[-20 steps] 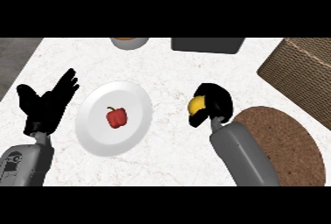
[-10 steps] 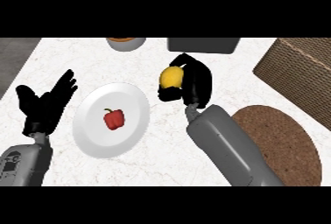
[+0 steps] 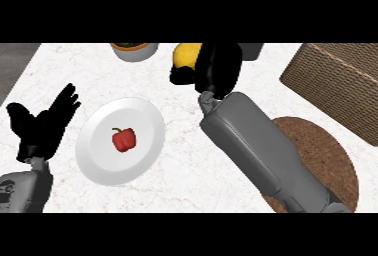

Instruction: Pick the lemon from the placemat and place it in the basket

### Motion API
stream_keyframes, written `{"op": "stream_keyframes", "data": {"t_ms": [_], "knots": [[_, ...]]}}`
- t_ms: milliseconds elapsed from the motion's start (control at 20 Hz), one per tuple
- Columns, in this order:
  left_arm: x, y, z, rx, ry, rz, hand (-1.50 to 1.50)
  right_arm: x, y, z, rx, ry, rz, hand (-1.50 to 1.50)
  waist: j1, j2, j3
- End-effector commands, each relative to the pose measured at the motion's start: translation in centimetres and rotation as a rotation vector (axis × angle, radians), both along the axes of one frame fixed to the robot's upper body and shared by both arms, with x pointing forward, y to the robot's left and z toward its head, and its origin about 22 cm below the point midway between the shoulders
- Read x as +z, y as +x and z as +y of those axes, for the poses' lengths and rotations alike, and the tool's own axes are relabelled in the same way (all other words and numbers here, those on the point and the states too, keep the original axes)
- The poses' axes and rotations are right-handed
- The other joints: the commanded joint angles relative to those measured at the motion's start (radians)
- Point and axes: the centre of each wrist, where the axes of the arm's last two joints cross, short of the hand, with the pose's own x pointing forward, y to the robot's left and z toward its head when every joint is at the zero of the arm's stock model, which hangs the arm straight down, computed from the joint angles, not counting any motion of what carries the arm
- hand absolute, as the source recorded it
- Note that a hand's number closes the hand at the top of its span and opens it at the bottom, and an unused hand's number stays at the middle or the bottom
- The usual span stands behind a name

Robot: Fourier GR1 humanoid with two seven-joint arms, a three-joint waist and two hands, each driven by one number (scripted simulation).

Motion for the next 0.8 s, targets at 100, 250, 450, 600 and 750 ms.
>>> {"op": "stream_keyframes", "data": {"t_ms": [100,250,450,600,750], "knots": [[0.7,0.7,1.2,-0.008,-0.005,0.006,0.0,5.4,2.9,-1.7,-0.148,-0.013,-0.03,1.5,-0.004,0.005,0.0],[2.5,0.5,0.2,-0.01,0.009,-0.006,0.0,6.8,4.5,-2.3,-0.191,-0.01,-0.029,1.5,0.006,0.006,0.0],[1.3,0.3,-1.2,0.003,0.002,0.005,0.0,10.2,5.7,-6.6,-0.263,-0.01,-0.083,1.5,-0.005,0.003,0.001],[0.6,0.1,-1.0,-0.004,0.014,0.005,0.0,9.3,7.3,-8.1,-0.321,-0.035,-0.069,1.5,0.002,0.007,0.0],[0.6,0.1,0.1,0.008,-0.004,-0.015,0.0,10.9,8.7,-11.0,-0.428,-0.113,-0.032,1.5,0.008,0.009,0.0]]}}
